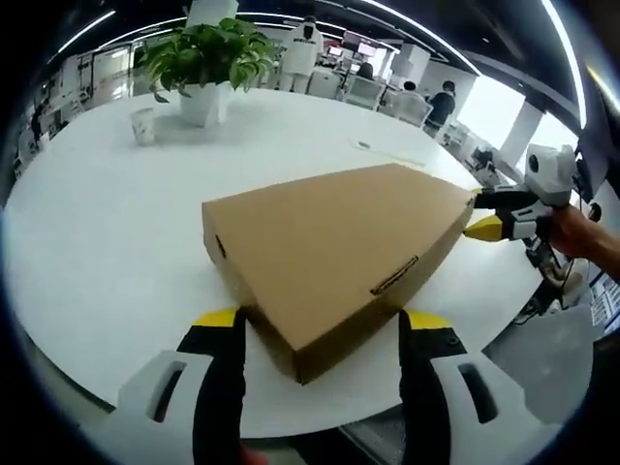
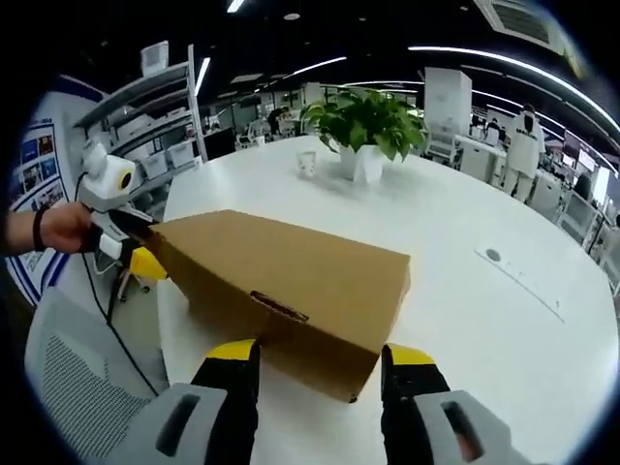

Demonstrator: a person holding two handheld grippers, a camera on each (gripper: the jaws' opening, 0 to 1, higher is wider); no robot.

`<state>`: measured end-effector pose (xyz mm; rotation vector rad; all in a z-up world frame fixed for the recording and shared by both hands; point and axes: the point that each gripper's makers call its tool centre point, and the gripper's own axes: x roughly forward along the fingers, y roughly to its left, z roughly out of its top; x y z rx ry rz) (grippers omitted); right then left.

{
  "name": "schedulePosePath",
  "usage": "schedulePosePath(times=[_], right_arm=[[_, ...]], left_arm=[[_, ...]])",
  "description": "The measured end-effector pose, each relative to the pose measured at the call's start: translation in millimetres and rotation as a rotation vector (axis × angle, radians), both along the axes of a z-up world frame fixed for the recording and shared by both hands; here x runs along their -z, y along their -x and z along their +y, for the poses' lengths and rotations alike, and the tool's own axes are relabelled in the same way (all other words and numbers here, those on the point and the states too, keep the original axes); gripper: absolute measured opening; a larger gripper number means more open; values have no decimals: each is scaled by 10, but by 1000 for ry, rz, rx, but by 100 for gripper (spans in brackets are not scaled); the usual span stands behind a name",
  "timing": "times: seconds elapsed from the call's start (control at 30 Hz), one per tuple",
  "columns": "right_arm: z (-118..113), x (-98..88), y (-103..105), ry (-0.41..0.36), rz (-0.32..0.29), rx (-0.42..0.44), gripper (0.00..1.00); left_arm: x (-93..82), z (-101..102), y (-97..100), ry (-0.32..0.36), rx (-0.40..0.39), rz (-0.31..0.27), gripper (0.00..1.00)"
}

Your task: Operate the shoe box by opening the lid, removing the specified soft item, and placing it in the target area until the item is outside and the box remains undamaged.

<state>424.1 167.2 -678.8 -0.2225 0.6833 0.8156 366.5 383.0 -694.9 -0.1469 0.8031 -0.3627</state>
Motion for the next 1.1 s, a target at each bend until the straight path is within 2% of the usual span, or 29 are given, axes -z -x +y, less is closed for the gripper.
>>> schedulePosePath(times=[0.07, 0.1, 0.17, 0.3, 0.43, 0.53, 0.63, 0.7, 0.8, 0.9, 1.1], right_arm=[[3, -16, -4, -3, -3, 1, 47], [3, -36, -12, -7, -7, 3, 47], [6, -71, -19, -6, -16, 2, 47], [8, -132, -38, -7, -26, 0, 47], [16, -187, -58, -18, -34, 3, 47], [18, -229, -64, -26, -42, 5, 47], [32, -269, -69, -25, -54, 4, 47], [33, -266, -75, -2, -63, -7, 47], [30, -268, -80, -2, -64, -5, 47], [31, -279, -80, -2, -66, -6, 47], [36, -358, -113, -17, -75, -3, 46]], left_arm=[[-10, 4, 0, 1, 0, -1, 61], [-8, 33, 1, -32, 11, -7, 59], [-18, 29, 8, -49, 20, -11, 57], [-36, 44, -2, -47, 12, -15, 57], [-50, 78, -8, -110, 30, -28, 52], [-59, 96, -15, -119, 29, -32, 50], [-89, 125, -23, -106, 12, -42, 52], [-91, 191, -35, -160, 11, -56, 58], [-113, 191, -38, -179, 17, -65, 61], [-145, 240, -73, -235, 36, -96, 65], [-314, 206, -130, -325, 112, -201, 63]])
